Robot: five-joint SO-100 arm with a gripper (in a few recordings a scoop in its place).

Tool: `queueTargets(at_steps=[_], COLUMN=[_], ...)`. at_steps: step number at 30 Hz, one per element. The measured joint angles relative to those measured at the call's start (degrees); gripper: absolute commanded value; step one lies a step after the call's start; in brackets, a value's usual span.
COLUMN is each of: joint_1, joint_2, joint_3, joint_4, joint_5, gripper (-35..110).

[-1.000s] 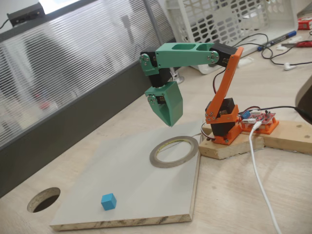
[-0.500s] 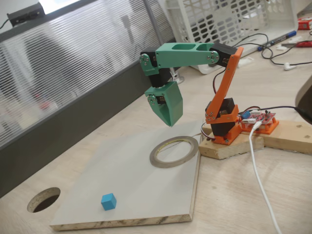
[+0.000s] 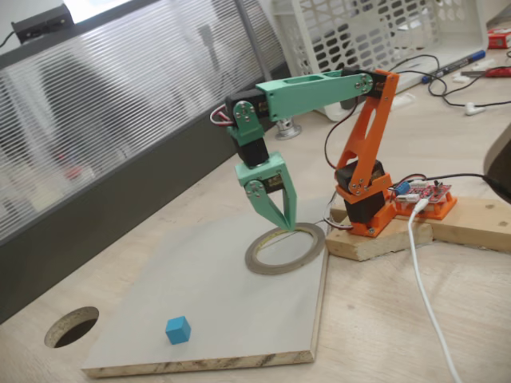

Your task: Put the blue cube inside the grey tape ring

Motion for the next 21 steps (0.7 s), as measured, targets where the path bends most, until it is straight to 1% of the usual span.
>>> queueTargets(at_steps=[7,11,15,21], joint_1=[-2.7,-2.8,-2.8,-2.8], joint_2=[-0.5,-7.6,-23.4,-48.8], joint_3=[-0.1,-5.8,-24.0,-58.3], joint_4=[0.4,0.4,0.0,0.3], joint_5=[0.0,0.0,0.0,0.0], gripper=[0,0,0,1])
